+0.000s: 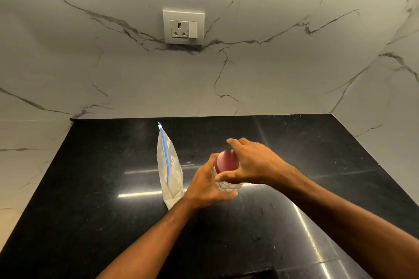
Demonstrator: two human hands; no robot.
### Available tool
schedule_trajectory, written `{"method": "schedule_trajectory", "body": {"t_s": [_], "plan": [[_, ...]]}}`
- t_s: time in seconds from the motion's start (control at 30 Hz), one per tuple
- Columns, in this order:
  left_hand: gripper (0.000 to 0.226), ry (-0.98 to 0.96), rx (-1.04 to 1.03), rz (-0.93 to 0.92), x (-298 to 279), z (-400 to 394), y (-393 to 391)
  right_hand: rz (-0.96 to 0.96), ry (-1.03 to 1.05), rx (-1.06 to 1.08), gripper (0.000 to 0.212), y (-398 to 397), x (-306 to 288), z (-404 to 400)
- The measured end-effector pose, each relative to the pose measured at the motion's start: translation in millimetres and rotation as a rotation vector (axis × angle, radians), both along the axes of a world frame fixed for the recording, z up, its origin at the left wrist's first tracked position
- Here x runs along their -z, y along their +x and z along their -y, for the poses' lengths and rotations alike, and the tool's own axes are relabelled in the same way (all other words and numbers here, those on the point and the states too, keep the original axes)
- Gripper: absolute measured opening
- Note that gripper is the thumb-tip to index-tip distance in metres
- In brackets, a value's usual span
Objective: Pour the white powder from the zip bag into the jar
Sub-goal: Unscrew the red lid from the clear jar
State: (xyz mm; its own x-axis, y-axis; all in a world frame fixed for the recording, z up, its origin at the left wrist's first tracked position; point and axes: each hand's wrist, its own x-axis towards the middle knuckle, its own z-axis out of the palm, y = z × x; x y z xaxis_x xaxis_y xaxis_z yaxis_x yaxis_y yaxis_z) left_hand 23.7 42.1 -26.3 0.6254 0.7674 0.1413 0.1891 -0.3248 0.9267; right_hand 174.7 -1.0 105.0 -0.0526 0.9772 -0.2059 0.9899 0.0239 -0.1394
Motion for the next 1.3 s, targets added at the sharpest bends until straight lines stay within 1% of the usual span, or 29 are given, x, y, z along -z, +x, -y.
{"method": "schedule_trajectory", "body": {"t_s": [0.03, 0.07, 0.13, 0.2, 0.27, 0.3, 0.33, 0.4, 0.43, 0.47, 0.5, 0.57, 0.63, 0.67, 0.7, 0.73, 0.77, 0.83, 0.87, 0.9, 0.97, 1.03, 1.07, 1.1, 1.13, 1.17, 1.23, 1.27, 1.3], "plan": [[0.090, 0.002, -0.021, 0.005, -3, 1, 0, 0.075, 0.032, 0.016, 0.091, -3, 1, -1], [0.090, 0.014, -0.036, 0.002, -3, 1, 0, 0.089, 0.047, 0.007, 0.084, -6, 1, -2], [0.091, 0.005, -0.029, -0.002, -3, 0, -1, 0.026, 0.012, -0.075, 0.075, -6, -2, -3], [0.094, -0.017, -0.020, -0.001, -1, 0, -1, -0.037, -0.067, -0.237, 0.078, -5, -11, -5], [0.107, -0.062, -0.005, 0.006, 0, -1, -1, -0.063, -0.077, -0.413, 0.084, -6, -14, -5], [0.113, -0.058, -0.013, 0.005, -1, -2, -1, -0.071, -0.070, -0.425, 0.089, -7, -15, -4], [0.108, -0.031, -0.029, 0.000, -1, -2, -1, -0.070, -0.055, -0.373, 0.094, -7, -14, -3], [0.093, 0.010, -0.057, -0.006, -4, -4, -2, 0.001, 0.011, -0.170, 0.096, -11, -12, -2], [0.089, 0.022, -0.069, -0.008, -9, -4, -2, 0.076, 0.054, -0.100, 0.093, -14, -11, -2], [0.088, 0.039, -0.072, -0.016, -10, -4, -2, 0.138, 0.085, -0.073, 0.088, -15, -11, -3], [0.089, 0.045, -0.077, -0.020, -11, -4, -2, 0.143, 0.097, -0.083, 0.083, -16, -12, -4], [0.092, 0.037, -0.068, -0.022, -10, -2, -3, 0.036, 0.014, -0.195, 0.076, -15, -17, -6], [0.088, 0.021, -0.074, -0.010, -6, -1, -5, -0.018, -0.083, -0.402, 0.078, -8, -23, -10], [0.086, 0.029, -0.075, -0.008, -4, 0, -5, -0.034, -0.100, -0.466, 0.081, -4, -25, -10], [0.086, 0.041, -0.078, -0.006, -6, 1, -6, -0.057, -0.099, -0.469, 0.084, -2, -25, -10], [0.087, 0.058, -0.084, -0.013, -6, -1, -6, -0.078, -0.076, -0.414, 0.089, -1, -23, -9], [0.089, 0.059, -0.080, -0.012, -8, -2, -5, -0.073, -0.039, -0.314, 0.094, -2, -21, -7], [0.091, 0.057, -0.067, -0.029, -9, -5, -4, 0.047, 0.027, -0.127, 0.094, -8, -19, -5], [0.090, 0.059, -0.066, -0.036, -9, -5, -4, 0.106, 0.041, -0.109, 0.091, -10, -17, -5], [0.090, 0.062, -0.068, -0.037, -10, -5, -4, 0.117, 0.031, -0.134, 0.086, -11, -16, -5], [0.089, 0.055, -0.059, -0.023, -8, -1, -5, 0.027, -0.052, -0.257, 0.082, -10, -21, -3], [0.087, 0.061, -0.059, -0.006, -6, 2, -5, -0.028, -0.123, -0.400, 0.088, -3, -26, -4], [0.088, 0.066, -0.061, -0.003, -6, 2, -5, -0.042, -0.133, -0.418, 0.093, 0, -27, -3], [0.090, 0.067, -0.062, 0.004, -8, 1, -4, -0.056, -0.129, -0.389, 0.098, 0, -26, -1], [0.092, 0.067, -0.055, 0.010, -9, 0, -2, -0.062, -0.099, -0.314, 0.100, -1, -23, 0], [0.093, 0.068, -0.044, 0.008, -10, -1, -1, -0.042, -0.044, -0.213, 0.098, -2, -21, 1], [0.093, 0.077, -0.035, -0.003, -12, -3, 1, 0.086, 0.061, -0.078, 0.088, -7, -18, 1], [0.093, 0.079, -0.035, -0.006, -12, -4, 2, 0.120, 0.092, -0.075, 0.083, -8, -18, 0], [0.094, 0.083, -0.033, -0.009, -12, -4, 1, 0.116, 0.087, -0.119, 0.078, -8, -19, 0]]}}
